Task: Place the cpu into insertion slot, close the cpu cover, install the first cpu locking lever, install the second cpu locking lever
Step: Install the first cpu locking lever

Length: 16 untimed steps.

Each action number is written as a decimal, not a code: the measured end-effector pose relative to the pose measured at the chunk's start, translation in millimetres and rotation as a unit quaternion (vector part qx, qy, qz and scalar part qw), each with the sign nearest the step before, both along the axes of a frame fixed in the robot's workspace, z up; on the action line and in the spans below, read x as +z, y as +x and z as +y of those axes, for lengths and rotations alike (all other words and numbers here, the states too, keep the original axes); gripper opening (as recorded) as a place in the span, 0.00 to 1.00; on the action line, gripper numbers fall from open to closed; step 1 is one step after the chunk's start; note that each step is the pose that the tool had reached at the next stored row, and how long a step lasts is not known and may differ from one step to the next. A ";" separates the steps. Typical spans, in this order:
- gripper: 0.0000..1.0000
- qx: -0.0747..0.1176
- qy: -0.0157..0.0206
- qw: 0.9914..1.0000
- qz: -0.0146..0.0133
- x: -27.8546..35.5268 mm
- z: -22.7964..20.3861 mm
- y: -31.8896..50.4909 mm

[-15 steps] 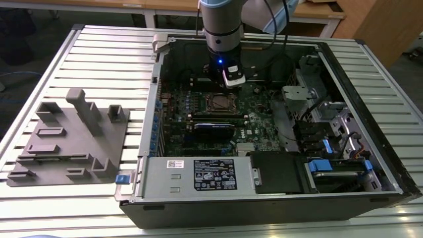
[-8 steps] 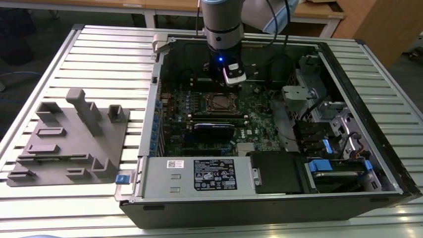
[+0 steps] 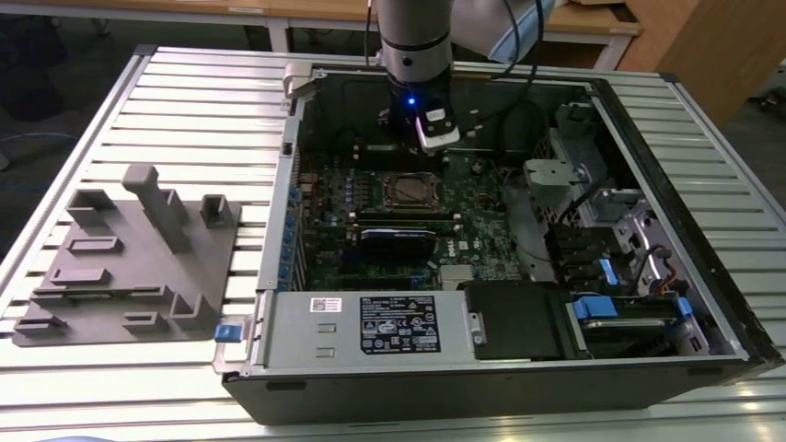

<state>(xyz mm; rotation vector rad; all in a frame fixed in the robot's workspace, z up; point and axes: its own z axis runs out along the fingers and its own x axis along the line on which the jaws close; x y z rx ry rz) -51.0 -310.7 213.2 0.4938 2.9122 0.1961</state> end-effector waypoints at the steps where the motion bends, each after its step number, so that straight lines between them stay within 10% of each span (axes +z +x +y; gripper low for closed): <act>1: 0.11 0.000 0.000 1.000 0.000 0.0 0.0 0.0; 16: 0.11 0.000 0.000 1.000 0.002 0.9 0.0 0.1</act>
